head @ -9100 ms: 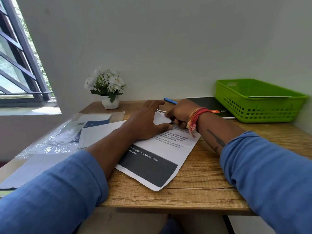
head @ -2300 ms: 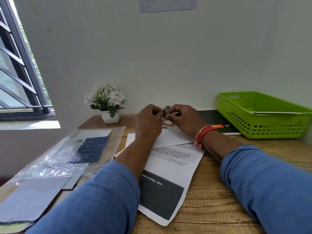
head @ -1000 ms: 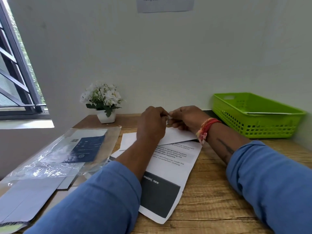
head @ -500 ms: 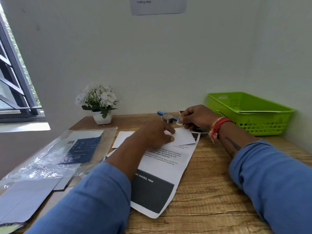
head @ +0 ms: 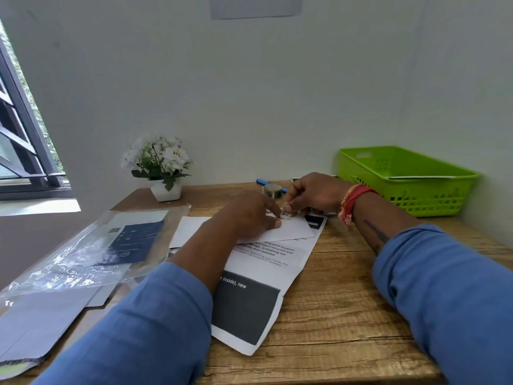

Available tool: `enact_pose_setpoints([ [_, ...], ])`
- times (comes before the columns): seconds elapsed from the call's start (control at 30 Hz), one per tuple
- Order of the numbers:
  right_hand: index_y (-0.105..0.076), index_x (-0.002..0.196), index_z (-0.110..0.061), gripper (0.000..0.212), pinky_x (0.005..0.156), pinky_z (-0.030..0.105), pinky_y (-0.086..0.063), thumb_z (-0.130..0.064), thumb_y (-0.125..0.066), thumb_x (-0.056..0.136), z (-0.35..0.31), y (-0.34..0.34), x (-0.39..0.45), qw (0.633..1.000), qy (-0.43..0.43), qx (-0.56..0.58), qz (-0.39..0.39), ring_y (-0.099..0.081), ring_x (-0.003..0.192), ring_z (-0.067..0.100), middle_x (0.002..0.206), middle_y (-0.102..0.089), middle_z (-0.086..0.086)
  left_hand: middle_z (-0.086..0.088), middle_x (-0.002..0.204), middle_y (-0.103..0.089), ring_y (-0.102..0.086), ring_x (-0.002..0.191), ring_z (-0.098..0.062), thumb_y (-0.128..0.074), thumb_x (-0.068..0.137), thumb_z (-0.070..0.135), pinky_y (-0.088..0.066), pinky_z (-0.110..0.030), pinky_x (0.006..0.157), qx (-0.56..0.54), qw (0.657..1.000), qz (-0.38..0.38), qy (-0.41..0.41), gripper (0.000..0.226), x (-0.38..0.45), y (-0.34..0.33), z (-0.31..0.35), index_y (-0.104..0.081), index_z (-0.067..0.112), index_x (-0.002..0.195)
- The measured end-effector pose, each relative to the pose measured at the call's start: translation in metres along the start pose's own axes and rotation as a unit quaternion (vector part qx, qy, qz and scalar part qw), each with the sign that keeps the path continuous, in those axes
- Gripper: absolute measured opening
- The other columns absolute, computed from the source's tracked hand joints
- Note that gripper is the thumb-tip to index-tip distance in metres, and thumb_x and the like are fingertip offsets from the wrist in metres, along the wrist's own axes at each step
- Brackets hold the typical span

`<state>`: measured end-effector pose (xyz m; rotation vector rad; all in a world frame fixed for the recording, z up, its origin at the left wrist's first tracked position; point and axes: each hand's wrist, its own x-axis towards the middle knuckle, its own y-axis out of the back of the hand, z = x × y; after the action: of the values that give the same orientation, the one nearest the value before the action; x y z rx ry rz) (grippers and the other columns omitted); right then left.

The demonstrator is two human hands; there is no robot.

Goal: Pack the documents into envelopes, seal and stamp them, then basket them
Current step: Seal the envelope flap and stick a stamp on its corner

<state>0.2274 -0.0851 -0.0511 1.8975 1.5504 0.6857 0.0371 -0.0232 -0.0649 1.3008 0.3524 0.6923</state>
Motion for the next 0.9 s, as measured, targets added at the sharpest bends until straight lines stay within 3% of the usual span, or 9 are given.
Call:
enact_pose_setpoints([
  [0.2,-0.078,0.090,-0.015,0.010,0.049,0.015,-0.043,-0.021,-0.081,0.083,0.0014,0.0032,-0.0007,1.000,-0.005,-0.023,-0.020,-0.059,0.056,0.000,0.069,-0.072,-0.008,0.005,0.130,-0.064,-0.056,0.117,-0.014,-0.070,0.092,0.042,-0.039,-0.027,0.093,-0.018,1.000,-0.008,0.007,0.030,-0.0005,0.0011,-0.0012,-0.071,0.039,0.122],
  [0.37,-0.078,0.094,-0.015,0.013,0.066,0.022,-0.049,-0.023,-0.080,0.083,0.0007,0.0047,-0.0004,0.998,-0.009,-0.050,-0.033,-0.064,0.074,0.006,0.087,-0.076,-0.002,0.004,0.131,-0.064,-0.056,0.114,-0.013,-0.070,0.092,0.040,-0.039,-0.027,0.092,-0.026,1.000,-0.008,0.003,0.029,-0.0006,0.0012,-0.0007,-0.071,0.038,0.121],
  [0.53,-0.078,0.096,-0.017,0.013,0.077,0.023,-0.050,-0.024,-0.078,0.085,-0.0017,0.0011,-0.0008,0.995,0.010,-0.092,-0.024,-0.066,0.080,0.007,0.093,-0.077,-0.003,0.004,0.131,-0.064,-0.053,0.105,-0.010,-0.069,0.093,0.040,-0.040,-0.027,0.092,-0.027,1.000,-0.005,0.001,0.029,-0.0024,0.0005,-0.0005,-0.071,0.038,0.122],
  [0.73,-0.077,0.100,-0.019,0.015,0.070,0.019,-0.046,-0.024,-0.077,0.087,-0.0046,-0.0022,-0.0006,0.993,0.017,-0.115,-0.023,-0.065,0.083,0.007,0.092,-0.074,-0.007,0.004,0.130,-0.065,-0.058,0.116,-0.014,-0.069,0.093,0.041,-0.042,-0.029,0.098,-0.024,1.000,-0.001,0.002,0.028,-0.0038,0.0005,-0.0005,-0.071,0.038,0.121],
  [0.9,-0.076,0.100,-0.021,0.018,0.076,0.023,-0.048,-0.028,-0.080,0.084,-0.0068,-0.0036,-0.0015,0.988,0.017,-0.150,-0.021,-0.064,0.088,0.008,0.091,-0.071,-0.012,0.006,0.127,-0.066,-0.058,0.117,-0.013,-0.069,0.092,0.043,-0.044,-0.031,0.102,-0.024,1.000,0.000,0.010,0.028,-0.0022,-0.0010,-0.0013,-0.072,0.040,0.119],
])
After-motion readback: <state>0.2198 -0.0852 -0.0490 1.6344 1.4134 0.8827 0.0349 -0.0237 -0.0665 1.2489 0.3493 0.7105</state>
